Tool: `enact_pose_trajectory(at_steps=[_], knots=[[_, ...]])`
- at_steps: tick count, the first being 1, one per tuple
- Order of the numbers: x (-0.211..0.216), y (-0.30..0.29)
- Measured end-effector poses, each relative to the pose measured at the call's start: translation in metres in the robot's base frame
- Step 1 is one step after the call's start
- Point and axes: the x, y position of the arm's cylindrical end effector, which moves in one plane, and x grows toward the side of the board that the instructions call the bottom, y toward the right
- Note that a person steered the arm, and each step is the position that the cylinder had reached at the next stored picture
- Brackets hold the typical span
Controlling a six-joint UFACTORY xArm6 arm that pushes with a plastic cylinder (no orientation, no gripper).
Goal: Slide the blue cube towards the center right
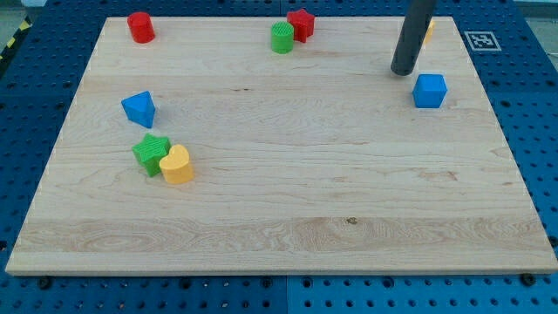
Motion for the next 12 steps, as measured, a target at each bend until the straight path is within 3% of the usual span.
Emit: enact_pose_trajectory(at_steps=[2,6,12], knots=[[0.027,0.001],[0.02,0.036],[0.042,0.048]])
